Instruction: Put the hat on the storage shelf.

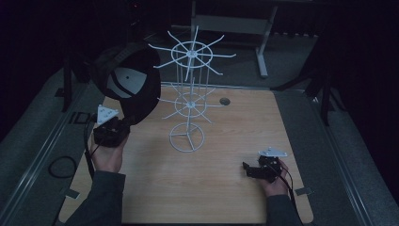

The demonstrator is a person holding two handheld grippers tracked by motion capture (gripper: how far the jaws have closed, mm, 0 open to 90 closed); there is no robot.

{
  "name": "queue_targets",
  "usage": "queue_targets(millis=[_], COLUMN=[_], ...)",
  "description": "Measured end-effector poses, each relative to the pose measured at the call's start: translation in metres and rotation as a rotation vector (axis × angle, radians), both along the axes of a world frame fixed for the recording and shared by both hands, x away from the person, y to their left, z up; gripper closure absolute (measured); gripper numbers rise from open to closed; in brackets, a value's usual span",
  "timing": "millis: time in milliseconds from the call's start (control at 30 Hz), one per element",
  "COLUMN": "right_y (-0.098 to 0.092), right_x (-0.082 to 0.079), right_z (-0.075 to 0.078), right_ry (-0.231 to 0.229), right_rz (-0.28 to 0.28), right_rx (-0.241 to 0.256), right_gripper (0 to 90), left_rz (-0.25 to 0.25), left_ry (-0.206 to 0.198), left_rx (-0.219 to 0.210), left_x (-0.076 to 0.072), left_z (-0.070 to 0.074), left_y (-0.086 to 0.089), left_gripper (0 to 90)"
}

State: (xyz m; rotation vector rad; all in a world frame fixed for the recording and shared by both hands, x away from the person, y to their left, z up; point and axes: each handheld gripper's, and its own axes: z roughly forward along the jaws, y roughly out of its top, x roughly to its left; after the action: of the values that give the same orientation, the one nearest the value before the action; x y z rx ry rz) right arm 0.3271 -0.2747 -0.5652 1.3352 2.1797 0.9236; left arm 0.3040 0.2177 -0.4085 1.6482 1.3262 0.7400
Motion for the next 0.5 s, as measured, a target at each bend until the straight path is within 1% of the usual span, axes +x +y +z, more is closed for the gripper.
queue_targets(millis=[500], right_y=[0.0001], right_x=[-0.0001], right_z=[0.0000], right_ry=[0.002], right_rz=[-0.001], right_rx=[0.001], right_gripper=[13.1], left_rz=[0.002], left_ry=[-0.002], left_rx=[-0.005], left_x=[-0.0001], left_z=[0.0013], left_y=[-0.0016], left_gripper=[86.6])
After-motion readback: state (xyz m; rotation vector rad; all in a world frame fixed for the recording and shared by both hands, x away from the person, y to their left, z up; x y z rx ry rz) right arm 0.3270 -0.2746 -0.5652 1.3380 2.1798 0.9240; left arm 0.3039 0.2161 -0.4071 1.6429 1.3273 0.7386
